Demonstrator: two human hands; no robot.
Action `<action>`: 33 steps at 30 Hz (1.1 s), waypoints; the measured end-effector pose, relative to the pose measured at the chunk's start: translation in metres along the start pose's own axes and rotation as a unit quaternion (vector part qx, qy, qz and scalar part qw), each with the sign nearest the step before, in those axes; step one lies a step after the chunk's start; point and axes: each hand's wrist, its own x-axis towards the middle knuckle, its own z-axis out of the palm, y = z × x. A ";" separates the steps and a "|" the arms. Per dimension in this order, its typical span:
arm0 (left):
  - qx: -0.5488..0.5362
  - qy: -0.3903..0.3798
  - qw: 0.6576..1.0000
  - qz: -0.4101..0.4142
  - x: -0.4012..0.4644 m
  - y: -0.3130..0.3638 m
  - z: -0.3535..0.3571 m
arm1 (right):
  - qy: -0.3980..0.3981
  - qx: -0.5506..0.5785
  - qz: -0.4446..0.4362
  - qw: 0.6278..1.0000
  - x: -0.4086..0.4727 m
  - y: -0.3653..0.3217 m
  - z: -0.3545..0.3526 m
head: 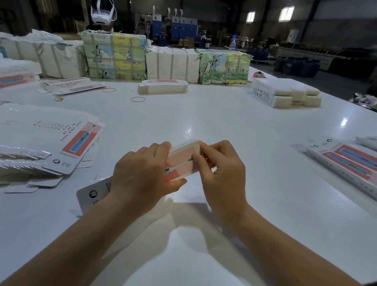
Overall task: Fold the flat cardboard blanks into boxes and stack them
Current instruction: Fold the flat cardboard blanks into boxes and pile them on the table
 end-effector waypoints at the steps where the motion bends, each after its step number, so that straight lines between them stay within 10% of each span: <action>1: -0.004 -0.002 1.000 -0.007 0.000 0.000 0.000 | 0.004 0.016 0.011 1.000 0.000 0.000 -0.001; 8: -0.025 -0.006 0.997 -0.071 0.001 0.000 0.001 | -0.027 0.135 0.148 0.979 0.004 0.003 -0.001; 33: -0.012 -0.070 0.996 -0.061 0.000 -0.015 0.000 | -0.115 0.061 0.092 0.987 -0.001 0.005 0.001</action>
